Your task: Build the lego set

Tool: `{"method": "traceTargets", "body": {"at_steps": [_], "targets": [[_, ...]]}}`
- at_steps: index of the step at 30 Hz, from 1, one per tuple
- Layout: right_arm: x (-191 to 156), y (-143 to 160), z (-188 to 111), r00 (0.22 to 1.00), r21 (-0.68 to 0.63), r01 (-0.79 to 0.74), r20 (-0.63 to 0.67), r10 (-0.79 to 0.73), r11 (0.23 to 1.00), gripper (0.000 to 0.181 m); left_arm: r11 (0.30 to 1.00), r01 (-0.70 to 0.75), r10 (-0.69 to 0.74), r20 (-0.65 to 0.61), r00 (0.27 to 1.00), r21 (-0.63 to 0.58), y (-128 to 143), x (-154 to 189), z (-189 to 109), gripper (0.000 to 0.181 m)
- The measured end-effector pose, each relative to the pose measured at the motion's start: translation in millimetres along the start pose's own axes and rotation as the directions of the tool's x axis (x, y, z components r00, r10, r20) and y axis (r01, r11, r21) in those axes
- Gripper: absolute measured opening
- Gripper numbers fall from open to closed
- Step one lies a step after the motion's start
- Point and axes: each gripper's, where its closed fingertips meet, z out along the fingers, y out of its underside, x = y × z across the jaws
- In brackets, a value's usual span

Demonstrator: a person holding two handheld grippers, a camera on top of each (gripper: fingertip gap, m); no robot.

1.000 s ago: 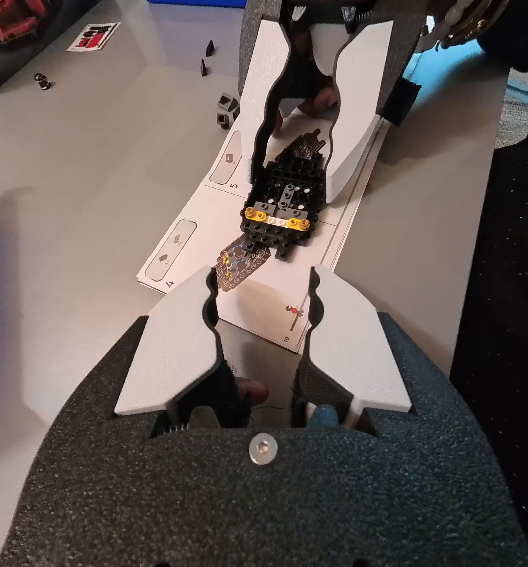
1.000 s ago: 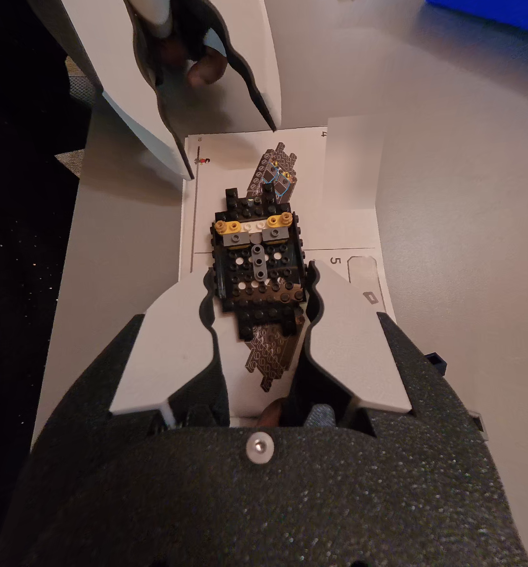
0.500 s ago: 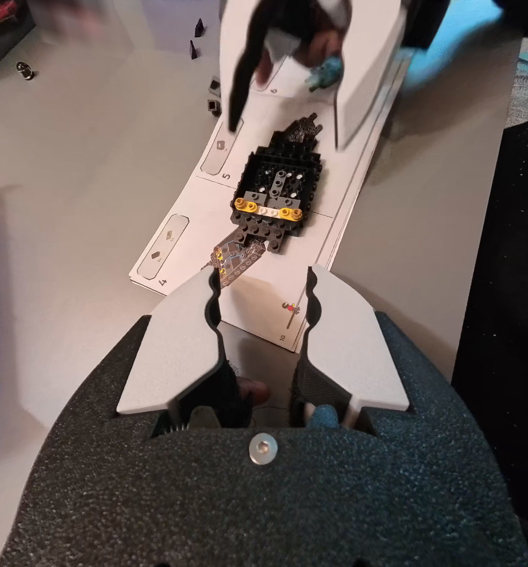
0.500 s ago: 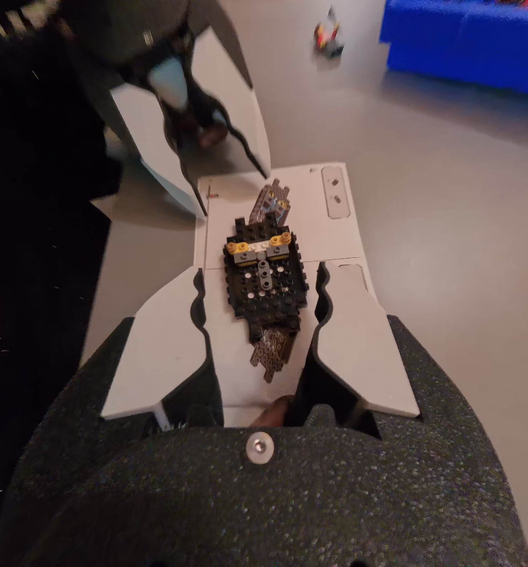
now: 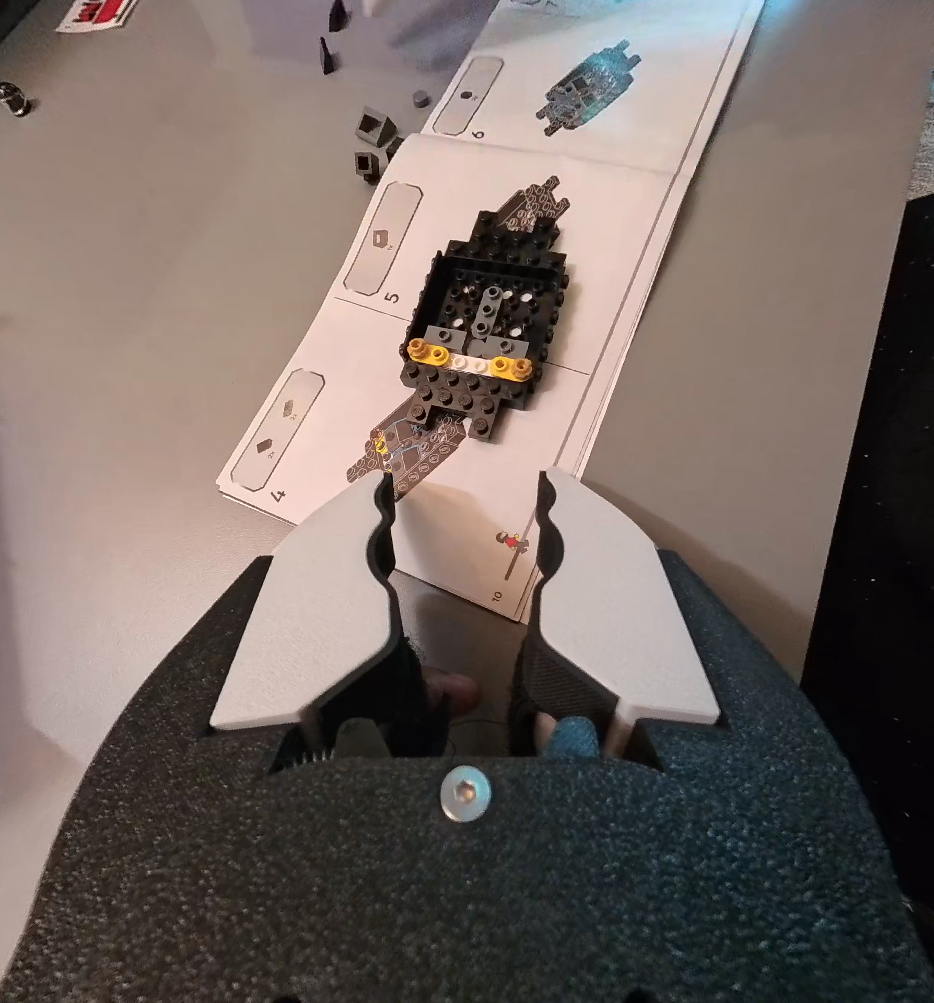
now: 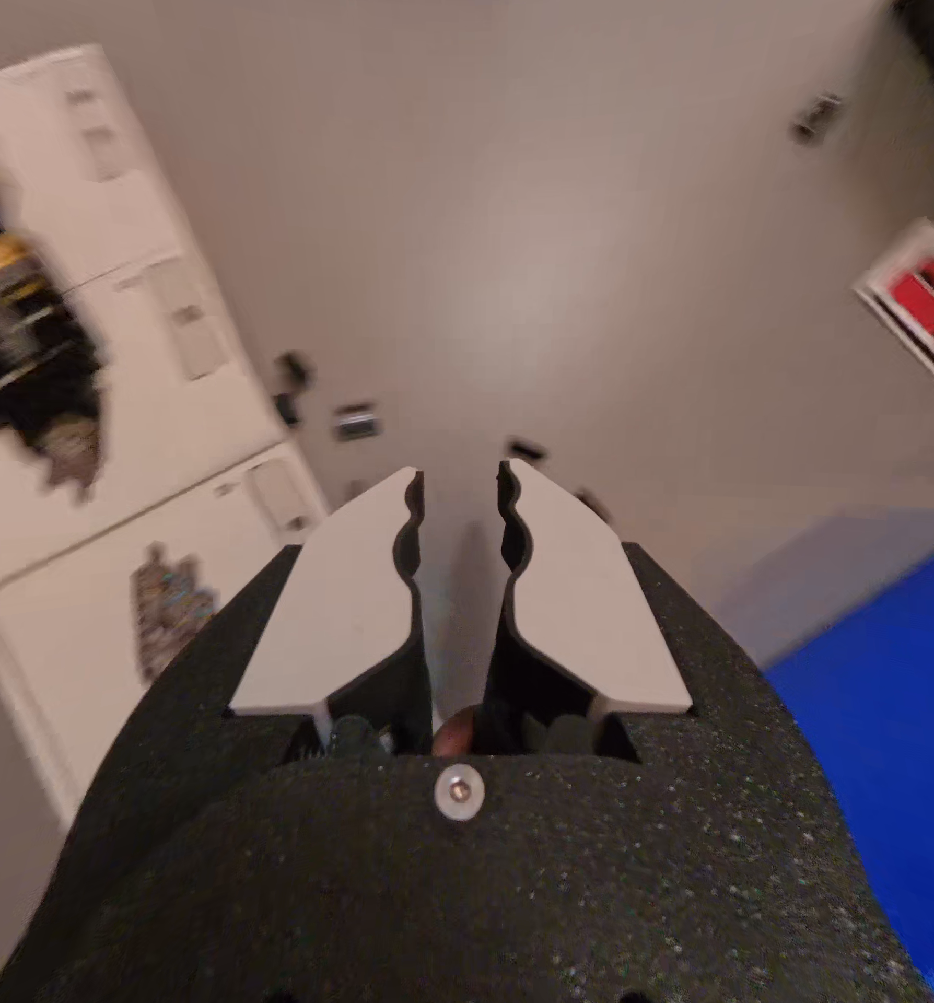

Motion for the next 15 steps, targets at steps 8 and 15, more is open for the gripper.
{"method": "traceTargets", "body": {"at_steps": [8, 15], "targets": [[22, 5, 23, 0.969, -0.026, -0.234, -0.084, 0.231, 0.972, 0.024, 1.0, -0.001, 0.001, -0.003, 1.0, 0.0, 0, 0, 0, 0.05], [23, 5, 29, 0.962, -0.033, -0.264, -0.074, 0.261, 0.964, 0.026, 1.0, -0.001, 0.001, -0.004, 1.0, 0.0, 0, 0, 0, 0.049]]}}
